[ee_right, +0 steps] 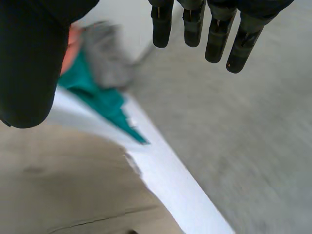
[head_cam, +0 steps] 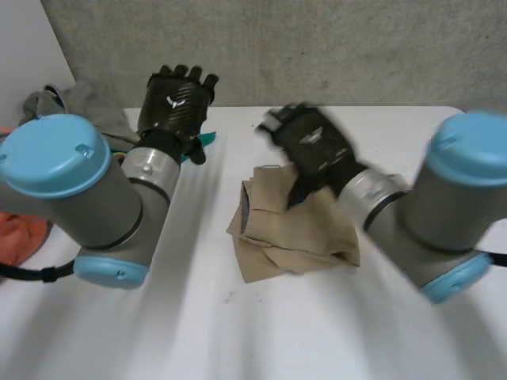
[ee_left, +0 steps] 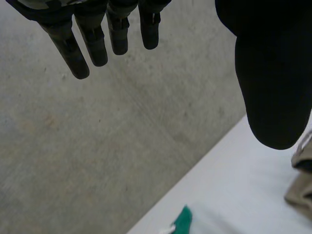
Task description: Fold the laundry.
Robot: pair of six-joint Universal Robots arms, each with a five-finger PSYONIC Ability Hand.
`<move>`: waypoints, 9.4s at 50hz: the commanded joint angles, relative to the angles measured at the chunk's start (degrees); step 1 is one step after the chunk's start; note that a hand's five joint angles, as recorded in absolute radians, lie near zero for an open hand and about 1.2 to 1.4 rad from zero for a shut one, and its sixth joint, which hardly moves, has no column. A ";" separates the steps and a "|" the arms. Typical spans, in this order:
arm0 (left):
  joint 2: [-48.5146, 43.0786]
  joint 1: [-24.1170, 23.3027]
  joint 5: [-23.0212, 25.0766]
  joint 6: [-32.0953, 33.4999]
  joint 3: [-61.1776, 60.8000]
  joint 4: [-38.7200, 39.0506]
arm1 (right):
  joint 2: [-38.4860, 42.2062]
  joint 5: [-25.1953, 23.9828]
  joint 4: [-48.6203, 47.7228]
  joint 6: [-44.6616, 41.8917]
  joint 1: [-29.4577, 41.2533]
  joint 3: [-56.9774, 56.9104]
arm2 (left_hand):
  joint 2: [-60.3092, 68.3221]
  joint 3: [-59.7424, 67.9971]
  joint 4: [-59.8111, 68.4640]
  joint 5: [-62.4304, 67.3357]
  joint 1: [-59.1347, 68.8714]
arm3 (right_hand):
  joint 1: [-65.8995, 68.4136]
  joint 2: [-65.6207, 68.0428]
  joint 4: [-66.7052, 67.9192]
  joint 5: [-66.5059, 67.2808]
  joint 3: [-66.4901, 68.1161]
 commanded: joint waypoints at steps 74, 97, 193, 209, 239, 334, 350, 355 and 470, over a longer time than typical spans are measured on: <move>2.70 1.84 31.73 -4.30 2.85 -22.96 | 5.02 -0.88 15.06 24.03 -17.33 8.47 | -0.13 -0.60 -0.04 -1.21 0.70 | -1.64 -2.64 -3.58 -3.91 -2.34; 2.87 2.99 32.44 -4.39 0.64 -22.96 | 20.76 -0.53 9.08 31.41 -10.12 -5.85 | 0.38 -0.09 0.46 -0.70 1.20 | 47.30 46.30 45.37 45.04 46.60; -17.68 36.83 8.01 26.01 15.41 -12.33 | -8.06 -0.53 6.00 -4.88 -33.41 11.89 | 0.38 -0.09 0.46 -0.70 1.20 | -1.64 -2.64 -3.58 -3.91 -2.34; -8.23 29.12 4.75 17.96 10.77 -3.09 | -8.68 0.17 5.30 -5.06 -31.21 15.32 | 68.31 67.85 68.40 67.24 69.14 | -1.64 -2.64 -3.58 -3.91 -2.34; 3.30 0.96 14.97 -14.42 -0.58 -14.95 | -9.21 -0.97 5.91 -4.89 -26.30 13.31 | 3.57 3.10 3.66 2.49 4.39 | -1.64 -2.64 -3.58 -3.91 -2.34; 19.11 5.37 13.10 8.79 1.27 -19.53 | 8.78 -16.32 25.95 1.53 -17.68 -11.88 | 68.31 67.85 68.40 67.24 69.14 | -1.64 -2.64 -3.58 -3.91 -2.34; 27.92 5.19 13.02 9.14 -1.64 -19.70 | 26.21 -22.24 26.66 2.32 -10.82 -25.55 | 68.31 67.85 68.40 67.24 69.14 | -1.64 -2.64 -3.58 -3.91 -2.34; 27.92 5.54 13.02 9.32 -1.12 -19.97 | 27.27 -22.50 26.13 4.60 -10.47 -26.33 | 68.31 67.85 68.40 67.24 69.14 | 37.83 36.83 35.89 35.56 37.13; -6.88 15.21 5.19 8.44 4.78 -15.93 | -1.56 -14.42 6.97 -24.84 -38.33 25.44 | 68.31 67.85 68.40 67.24 69.14 | 68.36 67.36 66.42 66.09 67.66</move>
